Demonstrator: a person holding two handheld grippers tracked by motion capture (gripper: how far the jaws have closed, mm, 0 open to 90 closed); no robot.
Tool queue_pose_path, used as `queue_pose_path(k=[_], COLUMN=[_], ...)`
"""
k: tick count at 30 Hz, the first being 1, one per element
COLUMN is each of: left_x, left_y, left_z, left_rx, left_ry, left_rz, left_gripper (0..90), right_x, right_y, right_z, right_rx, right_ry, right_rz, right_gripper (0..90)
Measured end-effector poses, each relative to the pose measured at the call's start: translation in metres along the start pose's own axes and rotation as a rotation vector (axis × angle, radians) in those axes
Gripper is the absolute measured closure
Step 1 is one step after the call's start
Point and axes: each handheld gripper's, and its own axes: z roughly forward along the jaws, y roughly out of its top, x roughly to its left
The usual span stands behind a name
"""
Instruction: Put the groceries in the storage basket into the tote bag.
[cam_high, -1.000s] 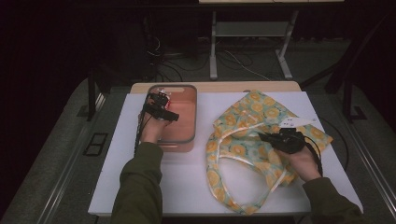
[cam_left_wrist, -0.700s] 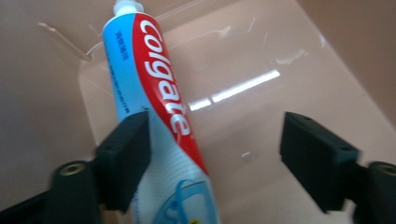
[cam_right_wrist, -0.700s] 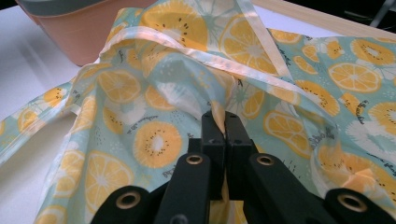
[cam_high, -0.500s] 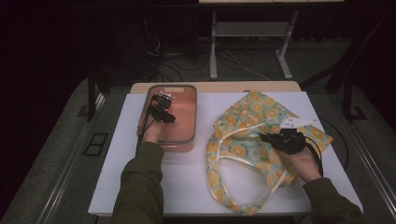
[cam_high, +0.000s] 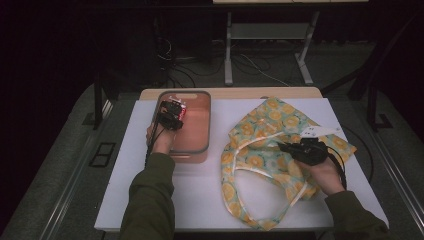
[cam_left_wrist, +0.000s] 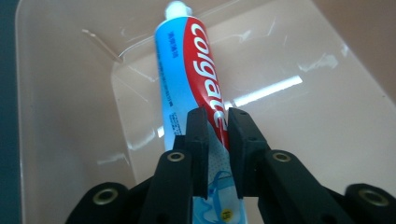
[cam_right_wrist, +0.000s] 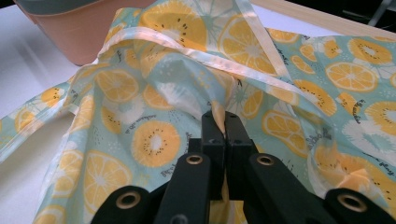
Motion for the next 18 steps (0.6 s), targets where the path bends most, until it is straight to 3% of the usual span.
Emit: queue_pose_path(k=[2,7,10,14,18], left_x=[0.0004,0.0053,0.0056,0.0052,0.001], left_y=[0.0002,-0.0006,-0.0008,-0.001,-0.0005], left_z=[-0.0024,-0.0064,-0.0062,-0.0033,0.0028], left_rx=[-0.018,-0.059,-0.066,-0.055,-0.005], left_ry=[-0.021,-0.134,-0.197,-0.204,-0.187], left_rz=[-0.001,-0.041,-0.037,-0.03,-0.004], left_gripper=[81.3,85.0,84.8,80.0,71.4], right_x=[0.0,-0.0007,-0.0007,-0.0005,-0.0003], right_y=[0.0001,0.0,0.0,0.0,0.0001], right_z=[0.0,0.0,-0.0001,0.0,-0.0001], right_rx=[0.0,-0.001,-0.001,0.0,0.0], right_ry=[-0.001,-0.001,-0.002,-0.003,-0.003], right_rz=[0.001,0.002,0.003,0.002,0.001], right_gripper=[89.0,89.0,89.0,89.0,89.0])
